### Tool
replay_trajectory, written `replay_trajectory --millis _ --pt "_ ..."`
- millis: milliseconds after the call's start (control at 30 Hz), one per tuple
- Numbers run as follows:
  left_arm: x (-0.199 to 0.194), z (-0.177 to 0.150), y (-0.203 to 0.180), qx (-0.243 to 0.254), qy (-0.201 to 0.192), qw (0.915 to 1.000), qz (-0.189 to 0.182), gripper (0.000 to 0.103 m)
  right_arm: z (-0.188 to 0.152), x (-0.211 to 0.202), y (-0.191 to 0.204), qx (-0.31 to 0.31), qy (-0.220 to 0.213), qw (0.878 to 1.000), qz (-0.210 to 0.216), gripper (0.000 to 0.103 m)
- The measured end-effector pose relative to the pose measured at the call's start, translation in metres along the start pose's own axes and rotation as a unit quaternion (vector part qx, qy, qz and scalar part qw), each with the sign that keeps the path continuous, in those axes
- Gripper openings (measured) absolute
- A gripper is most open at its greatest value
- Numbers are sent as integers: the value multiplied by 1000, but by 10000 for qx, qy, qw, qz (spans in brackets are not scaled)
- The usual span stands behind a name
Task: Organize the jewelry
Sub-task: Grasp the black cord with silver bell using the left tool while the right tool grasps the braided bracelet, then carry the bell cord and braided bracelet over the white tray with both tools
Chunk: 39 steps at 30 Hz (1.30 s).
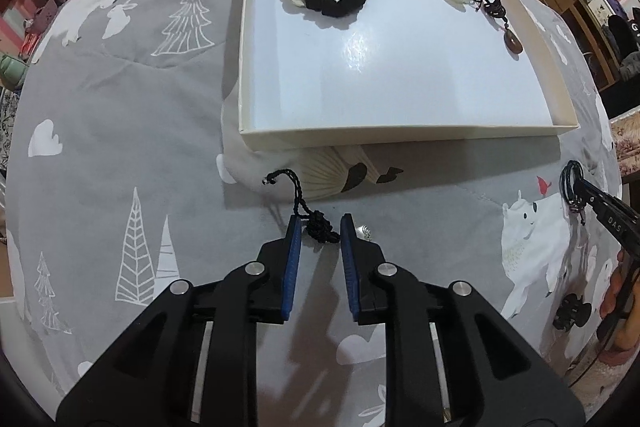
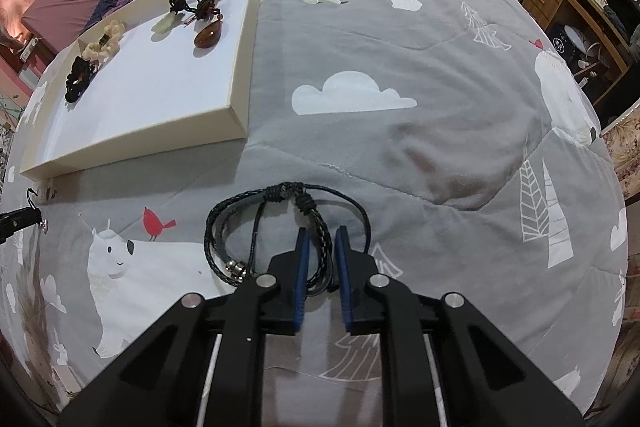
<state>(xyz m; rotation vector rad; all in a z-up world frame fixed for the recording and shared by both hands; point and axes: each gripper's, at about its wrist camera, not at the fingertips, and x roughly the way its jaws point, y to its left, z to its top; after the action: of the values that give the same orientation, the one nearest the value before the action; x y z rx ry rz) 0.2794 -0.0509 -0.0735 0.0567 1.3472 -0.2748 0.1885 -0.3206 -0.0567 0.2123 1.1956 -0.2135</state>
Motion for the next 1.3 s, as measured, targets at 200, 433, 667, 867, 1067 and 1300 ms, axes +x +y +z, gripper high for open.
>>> replay_trajectory --millis 200,433,667,867,1067,1300 --pt "-1 -7 2 64 -23 9999 131 10 0 0 1 -29 -36 10000 -18 9" --pt "-8 -8 -1 113 -109 9999 62 9 -1 -9 1 -45 -106 9999 -5 7" --pt "-51 -8 -14 331 -611 9975 -125 8 8 -45 10 -157 -506 9986 46 7" --pt "-90 2 -26 533 -1016 9929 -316 8 27 -84 27 -289 -893 9953 242 7" --pt "-113 40 -31 540 -1339 9887 -397 8 70 -98 58 -378 -1133 9912 578 7" --pt "-72 97 -36 485 -1226 9904 -410 8 116 -61 97 -398 -989 9918 709 6"
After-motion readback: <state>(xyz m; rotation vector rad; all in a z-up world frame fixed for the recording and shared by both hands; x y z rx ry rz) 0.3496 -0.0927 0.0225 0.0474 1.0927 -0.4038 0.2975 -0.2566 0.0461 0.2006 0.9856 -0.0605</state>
